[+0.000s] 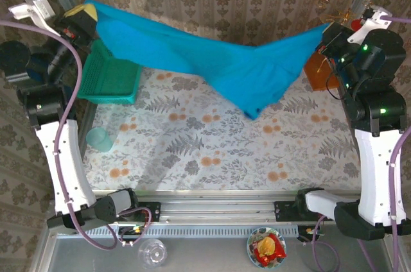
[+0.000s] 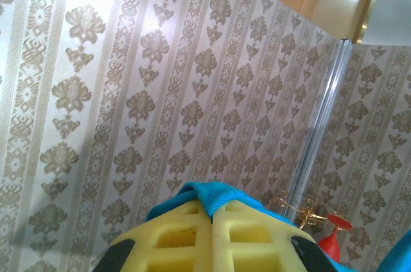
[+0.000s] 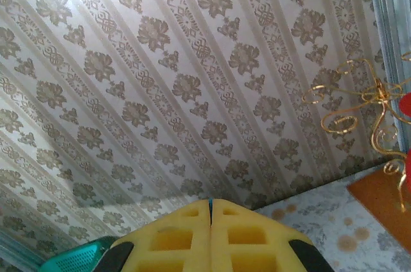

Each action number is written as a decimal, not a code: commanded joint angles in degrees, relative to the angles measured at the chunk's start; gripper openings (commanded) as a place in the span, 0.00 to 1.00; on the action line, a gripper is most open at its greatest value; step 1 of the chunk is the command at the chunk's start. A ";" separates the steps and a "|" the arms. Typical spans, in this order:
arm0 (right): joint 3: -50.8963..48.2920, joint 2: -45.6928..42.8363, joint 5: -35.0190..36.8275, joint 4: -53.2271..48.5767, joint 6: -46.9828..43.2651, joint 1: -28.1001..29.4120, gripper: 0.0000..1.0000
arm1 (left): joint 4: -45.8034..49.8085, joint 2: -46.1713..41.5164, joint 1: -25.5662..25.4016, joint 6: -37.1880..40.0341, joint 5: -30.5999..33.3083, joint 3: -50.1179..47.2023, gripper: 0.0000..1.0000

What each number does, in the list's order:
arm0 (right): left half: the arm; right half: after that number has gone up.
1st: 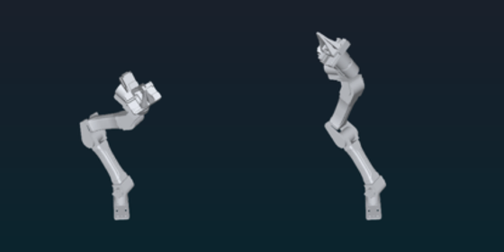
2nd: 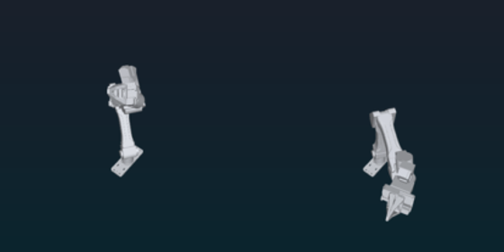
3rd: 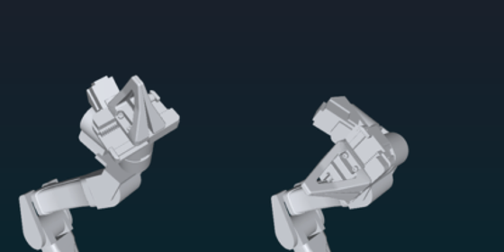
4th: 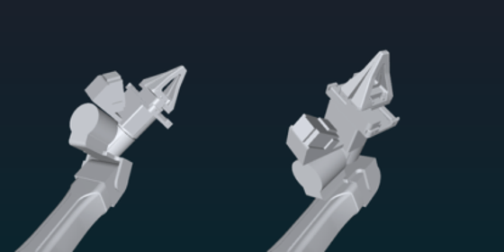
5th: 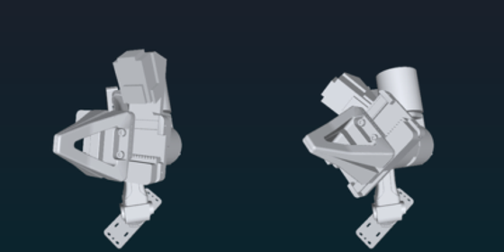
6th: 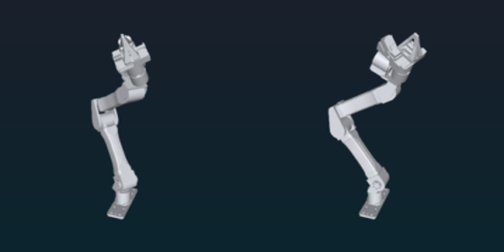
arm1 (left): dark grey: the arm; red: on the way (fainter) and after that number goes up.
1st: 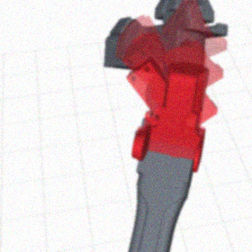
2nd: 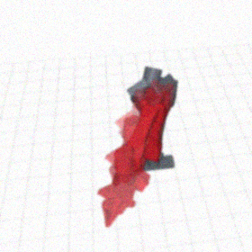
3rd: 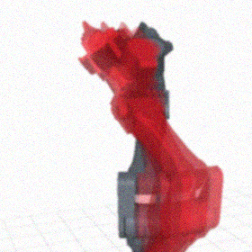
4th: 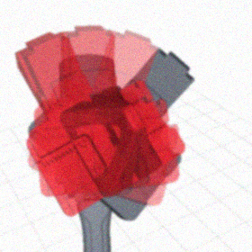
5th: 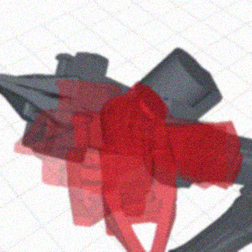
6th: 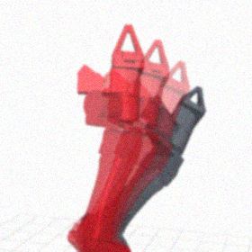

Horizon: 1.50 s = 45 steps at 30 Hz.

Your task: Fold the inside-out t-shirt

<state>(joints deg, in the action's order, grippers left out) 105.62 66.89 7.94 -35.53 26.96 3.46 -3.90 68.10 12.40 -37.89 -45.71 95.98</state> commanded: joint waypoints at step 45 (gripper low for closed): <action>26.16 20.42 -0.31 7.99 0.87 -3.46 0.00 | -2.71 31.93 -6.78 -6.98 -0.81 28.07 0.00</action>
<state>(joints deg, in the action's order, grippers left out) 127.66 90.43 7.22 -28.88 27.24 0.69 -5.26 103.59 5.32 -44.03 -45.91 118.21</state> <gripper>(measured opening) 0.065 0.061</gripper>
